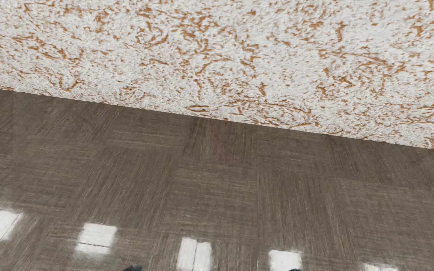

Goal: Sit on the chair

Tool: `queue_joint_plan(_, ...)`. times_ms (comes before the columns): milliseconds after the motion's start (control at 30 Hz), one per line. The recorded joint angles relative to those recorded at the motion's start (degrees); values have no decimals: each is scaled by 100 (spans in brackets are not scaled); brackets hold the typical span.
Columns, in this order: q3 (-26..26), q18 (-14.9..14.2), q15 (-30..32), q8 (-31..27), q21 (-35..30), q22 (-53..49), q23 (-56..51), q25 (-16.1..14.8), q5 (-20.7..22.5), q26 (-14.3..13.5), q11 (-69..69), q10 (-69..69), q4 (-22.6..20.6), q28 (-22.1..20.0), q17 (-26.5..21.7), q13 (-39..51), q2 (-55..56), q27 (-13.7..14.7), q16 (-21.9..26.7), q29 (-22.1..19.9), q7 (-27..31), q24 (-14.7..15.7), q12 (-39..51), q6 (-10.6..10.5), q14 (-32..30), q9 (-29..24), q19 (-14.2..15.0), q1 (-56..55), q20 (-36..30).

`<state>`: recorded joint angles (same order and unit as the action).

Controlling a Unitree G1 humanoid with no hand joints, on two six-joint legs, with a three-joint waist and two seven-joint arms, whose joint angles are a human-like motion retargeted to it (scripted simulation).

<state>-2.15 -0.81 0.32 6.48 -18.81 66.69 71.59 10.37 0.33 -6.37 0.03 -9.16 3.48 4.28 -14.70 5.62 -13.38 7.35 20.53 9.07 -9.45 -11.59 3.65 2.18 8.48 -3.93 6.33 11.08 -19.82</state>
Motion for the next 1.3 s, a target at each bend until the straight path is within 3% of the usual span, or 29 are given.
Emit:
queue_joint_plan(133,-2,-26,-45,50,158,197,57,-6,7,-90,-3,-12,19,452,39,-242,-62,-13,138,75,-36,-381,-282,23,29,98,7,35,12)
queue_joint_plan(267,-16,-4,-54,39,70,-154,-285,-38,-5,-178,1,1,1,523,95,-289,-42,62,189,163,-1,-270,-412,31,9,94,-5,14,90)
queue_joint_plan(600,53,178,51,-118,-336,-790,-664,-144,-9,-170,497,-446,-68,504,156,403,633,9,-76,-14,218,-174,411,-48,-90,-349,-208,-616,-501)
queue_joint_plan(833,113,-157,-630,-417,-1025,-1310,-1433,-230,-356,-93,3466,-3026,343,497,-12,1614,3203,-54,78,-270,740,-429,1832,-48,409,-1659,79,-2921,-1844)
queue_joint_plan(933,115,-176,-939,-522,-1405,-2267,-2253,-138,-500,-207,4787,-4251,415,641,-348,2136,4400,54,507,-232,1006,-568,2574,-63,666,-2340,212,-4067,-2614)
queue_joint_plan(1033,104,-284,-1212,-692,-2007,-3265,-3419,63,-631,-572,6087,-5450,440,468,-1010,2785,5668,478,1002,-133,1285,-793,3623,-40,909,-2955,312,-5270,-3590)
queue_joint_plan(1100,118,-376,-1389,-816,-2355,-3926,-4304,-10,-698,-882,6886,-6222,453,398,-1578,3327,6442,671,1318,-105,1472,-940,4502,-70,1106,-3342,389,-6023,-4291)
queue_joint_plan(1167,148,-481,-1547,-935,-2775,-4633,-5126,-295,-695,-866,7647,-6990,542,243,-2096,3996,7165,638,1673,-163,1640,-788,5305,-85,1297,-3694,463,-6730,-4950)
queue_joint_plan(1300,178,-671,-1820,-1151,-3370,-6293,-6716,-1118,-765,-743,9064,-8395,638,-1387,-3209,4937,8464,787,2741,-1137,1976,-76,6548,-80,1618,-4204,685,-7967,-5989)
